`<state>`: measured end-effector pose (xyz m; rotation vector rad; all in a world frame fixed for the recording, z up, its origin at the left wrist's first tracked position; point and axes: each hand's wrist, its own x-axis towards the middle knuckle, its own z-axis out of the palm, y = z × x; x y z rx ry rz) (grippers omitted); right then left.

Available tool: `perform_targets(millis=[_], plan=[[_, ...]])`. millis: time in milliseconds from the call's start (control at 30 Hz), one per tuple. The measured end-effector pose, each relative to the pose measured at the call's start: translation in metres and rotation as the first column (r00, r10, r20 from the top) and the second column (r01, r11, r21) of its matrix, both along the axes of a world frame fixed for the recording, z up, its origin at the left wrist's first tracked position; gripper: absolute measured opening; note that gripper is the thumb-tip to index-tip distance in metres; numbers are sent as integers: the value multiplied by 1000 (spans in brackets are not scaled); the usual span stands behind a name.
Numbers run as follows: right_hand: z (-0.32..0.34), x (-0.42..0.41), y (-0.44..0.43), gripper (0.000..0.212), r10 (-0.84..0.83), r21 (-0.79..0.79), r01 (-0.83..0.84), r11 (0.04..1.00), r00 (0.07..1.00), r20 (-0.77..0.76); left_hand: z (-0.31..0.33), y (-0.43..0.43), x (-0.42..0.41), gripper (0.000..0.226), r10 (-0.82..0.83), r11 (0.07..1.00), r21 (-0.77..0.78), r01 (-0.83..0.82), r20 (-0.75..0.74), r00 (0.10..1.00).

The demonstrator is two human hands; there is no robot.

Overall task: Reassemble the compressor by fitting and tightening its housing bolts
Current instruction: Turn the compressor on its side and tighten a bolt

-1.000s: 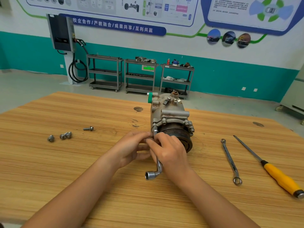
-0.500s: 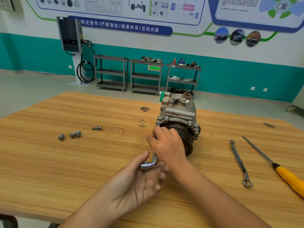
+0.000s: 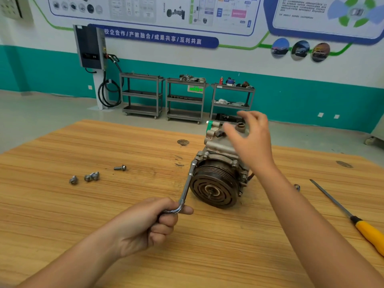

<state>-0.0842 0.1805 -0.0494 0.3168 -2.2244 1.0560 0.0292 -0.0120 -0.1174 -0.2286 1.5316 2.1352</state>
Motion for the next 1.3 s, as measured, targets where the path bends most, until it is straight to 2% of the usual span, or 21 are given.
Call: perform_targets(millis=[100, 167, 267, 300, 533, 733, 767, 833, 900, 967, 1033, 1100, 1133, 1200, 1233, 1300], plan=[[4, -42, 3, 69, -12, -18, 19, 1000, 948, 317, 4, -11, -10, 30, -64, 982, -183, 53, -55, 996], [-3, -56, 2, 63, -11, 45, -9, 999, 905, 425, 7, -17, -15, 30, -105, 954, -292, 72, -100, 989], [-10, -63, 5, 25, 9, 18, -18, 1000, 918, 397, 7, -24, -19, 29, -145, 906, -418, 67, -159, 977], [-10, -63, 7, 20, 37, -6, -38, 999, 921, 388, 6, -25, -20, 28, -156, 890, -452, 62, -175, 972], [-16, -63, 18, 21, 108, -43, -100, 994, 943, 315, 3, -28, -20, 25, -198, 758, -651, -38, -285, 938], [-16, -67, 24, 19, 221, -120, -193, 974, 930, 293, -4, -25, -15, 19, -278, 517, -814, -263, -451, 848], [-17, -68, 23, 19, 225, -122, -198, 973, 931, 289, -6, -21, -13, 18, -271, 525, -802, -284, -474, 838], [-17, -68, 23, 19, 235, -126, -207, 970, 931, 279, -9, -10, -10, 18, -181, 657, -711, -251, -472, 863], [-18, -69, 24, 19, 247, -125, -220, 967, 929, 277, -10, -1, -8, 16, -11, 841, -504, -198, -381, 925], [-19, -70, 25, 18, 256, -121, -231, 965, 927, 274, -10, 7, -7, 16, 155, 951, -233, -203, -209, 965], [-19, -71, 26, 17, 268, -116, -245, 963, 924, 272, -10, 12, -7, 25, 247, 968, -36, -249, -61, 967], [-18, -71, 29, 17, 294, -114, -272, 955, 912, 286, -11, 15, -7, 34, 289, 957, 24, -288, -1, 957], [-18, -70, 31, 19, 311, -116, -289, 950, 902, 301, -11, 17, -7, 34, 296, 955, -5, -296, -26, 955], [-18, -70, 34, 26, 329, -105, -312, 944, 886, 327, -15, 21, -6, 26, 291, 929, -182, -322, -178, 940], [-18, -71, 34, 28, 325, -95, -312, 945, 885, 332, -18, 23, -6, 22, 265, 877, -321, -358, -301, 916], [-17, -72, 33, 29, 305, -81, -295, 952, 897, 320, -30, 27, -5, 18, 117, 645, -572, -507, -582, 805]])
